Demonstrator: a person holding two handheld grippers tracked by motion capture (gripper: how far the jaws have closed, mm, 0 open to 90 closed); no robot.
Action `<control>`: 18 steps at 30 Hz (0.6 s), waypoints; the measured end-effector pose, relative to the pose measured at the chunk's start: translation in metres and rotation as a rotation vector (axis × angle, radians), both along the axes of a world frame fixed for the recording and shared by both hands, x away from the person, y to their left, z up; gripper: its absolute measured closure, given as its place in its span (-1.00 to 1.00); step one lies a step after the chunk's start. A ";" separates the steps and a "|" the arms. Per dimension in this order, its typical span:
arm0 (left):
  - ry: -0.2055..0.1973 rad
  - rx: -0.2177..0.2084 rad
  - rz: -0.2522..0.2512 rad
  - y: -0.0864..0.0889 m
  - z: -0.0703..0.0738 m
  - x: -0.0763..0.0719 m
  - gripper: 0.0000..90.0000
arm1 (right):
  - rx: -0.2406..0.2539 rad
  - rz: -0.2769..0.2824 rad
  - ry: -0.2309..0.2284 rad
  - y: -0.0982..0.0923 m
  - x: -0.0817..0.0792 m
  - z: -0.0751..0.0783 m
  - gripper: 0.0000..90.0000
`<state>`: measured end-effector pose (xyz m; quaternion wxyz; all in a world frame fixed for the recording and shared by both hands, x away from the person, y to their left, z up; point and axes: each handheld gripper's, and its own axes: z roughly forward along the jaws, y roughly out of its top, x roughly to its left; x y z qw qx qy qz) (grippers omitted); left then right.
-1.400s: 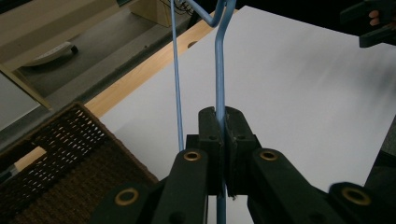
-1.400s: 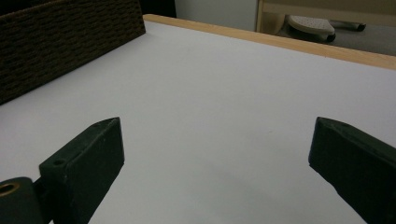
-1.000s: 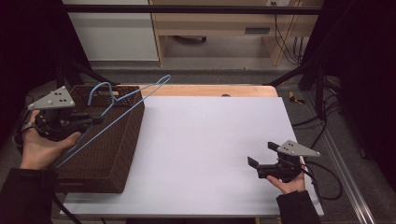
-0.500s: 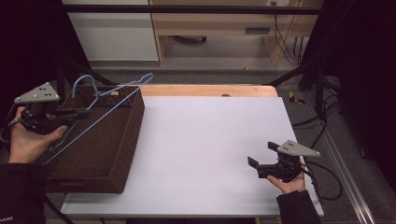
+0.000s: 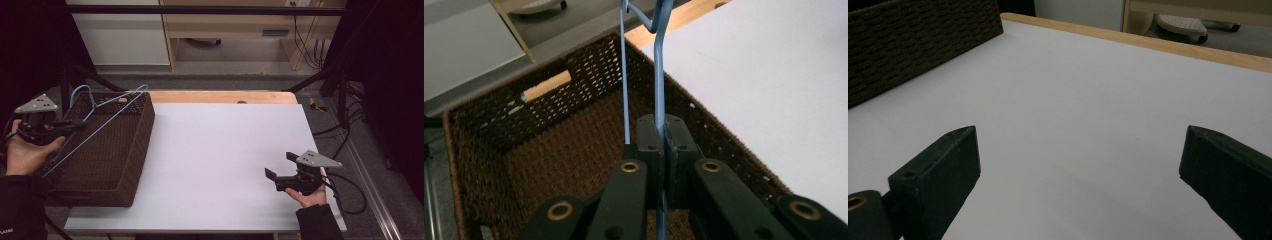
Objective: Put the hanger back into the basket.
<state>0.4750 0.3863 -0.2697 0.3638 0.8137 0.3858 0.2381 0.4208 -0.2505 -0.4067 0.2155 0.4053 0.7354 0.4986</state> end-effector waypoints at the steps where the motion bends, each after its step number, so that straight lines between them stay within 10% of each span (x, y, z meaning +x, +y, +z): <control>1: 0.007 0.001 0.008 0.002 -0.004 0.001 0.94 | 0.001 0.000 0.000 0.000 0.000 0.000 -0.92; 18: 0.070 0.051 0.019 -0.003 -0.062 0.012 0.94 | -0.007 0.004 0.001 0.001 0.001 -0.001 -0.92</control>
